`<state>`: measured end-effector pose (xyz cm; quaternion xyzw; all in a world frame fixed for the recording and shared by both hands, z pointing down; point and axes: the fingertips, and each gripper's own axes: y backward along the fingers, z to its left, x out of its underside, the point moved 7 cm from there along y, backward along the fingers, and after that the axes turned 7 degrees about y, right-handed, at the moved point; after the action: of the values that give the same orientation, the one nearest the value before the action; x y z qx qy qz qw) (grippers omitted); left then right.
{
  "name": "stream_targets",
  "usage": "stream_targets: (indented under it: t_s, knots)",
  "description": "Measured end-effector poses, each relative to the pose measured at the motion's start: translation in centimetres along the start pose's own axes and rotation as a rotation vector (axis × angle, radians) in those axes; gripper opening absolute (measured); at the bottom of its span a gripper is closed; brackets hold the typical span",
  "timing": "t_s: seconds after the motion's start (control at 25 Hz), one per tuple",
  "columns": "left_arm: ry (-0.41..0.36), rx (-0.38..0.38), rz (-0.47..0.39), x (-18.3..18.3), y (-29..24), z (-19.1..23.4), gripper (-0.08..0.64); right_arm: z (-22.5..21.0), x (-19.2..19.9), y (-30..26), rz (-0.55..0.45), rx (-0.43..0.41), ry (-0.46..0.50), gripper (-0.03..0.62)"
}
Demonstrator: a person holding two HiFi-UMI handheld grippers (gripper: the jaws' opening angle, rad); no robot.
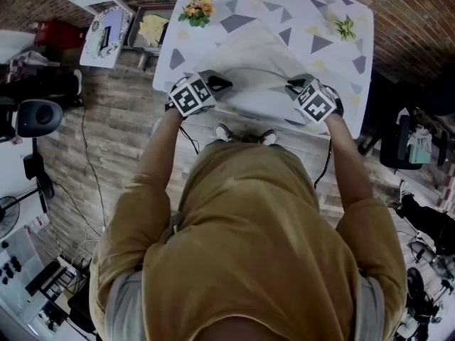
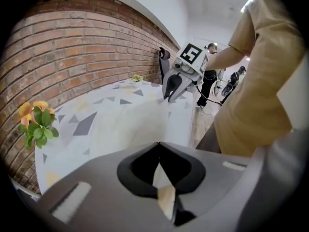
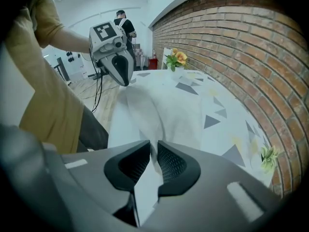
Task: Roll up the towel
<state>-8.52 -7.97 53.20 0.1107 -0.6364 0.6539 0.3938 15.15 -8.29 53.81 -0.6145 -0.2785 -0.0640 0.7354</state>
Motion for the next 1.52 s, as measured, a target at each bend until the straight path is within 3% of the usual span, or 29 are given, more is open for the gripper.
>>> stream_targets:
  t_s: [0.2,0.44,0.6,0.8,0.88,1.0,1.28,1.52]
  knots:
    - [-0.058,-0.035,0.028,-0.5,-0.2,0.4,0.063,-1.2,-1.4,1.0,-0.047,-0.004,-0.040,0.052]
    - [-0.163,-0.079,-0.021,-2.5,-2.6,-2.0,0.081,-2.9,-2.7,1.4,-0.138,-0.006,-0.146,0.044]
    - [-0.237,-0.136,0.022,-2.2,-4.7,-3.0,0.199,-3.6,-2.7,1.7,-0.171,-0.002,-0.184,0.041]
    - [-0.244,-0.252,0.106,0.3,-5.2,-1.6,0.198,-3.9,-2.5,1.9,-0.201,-0.015,-0.234,0.040]
    - [-0.236,-0.279,0.104,0.6,-4.8,-1.1,0.131,-3.8,-2.3,1.8,-0.202,-0.017,-0.242,0.040]
    - [-0.178,-0.240,0.077,0.2,-4.1,-0.3,0.094,-3.9,-2.0,1.8,-0.197,-0.021,-0.254,0.040]
    - [0.058,-0.029,-0.008,-1.3,-2.1,2.0,0.087,-4.6,-1.3,1.9,-0.167,-0.028,-0.256,0.040]
    - [0.129,0.098,0.034,-1.6,-2.1,4.6,0.087,-5.7,-1.5,1.4,-0.152,-0.047,-0.308,0.040]
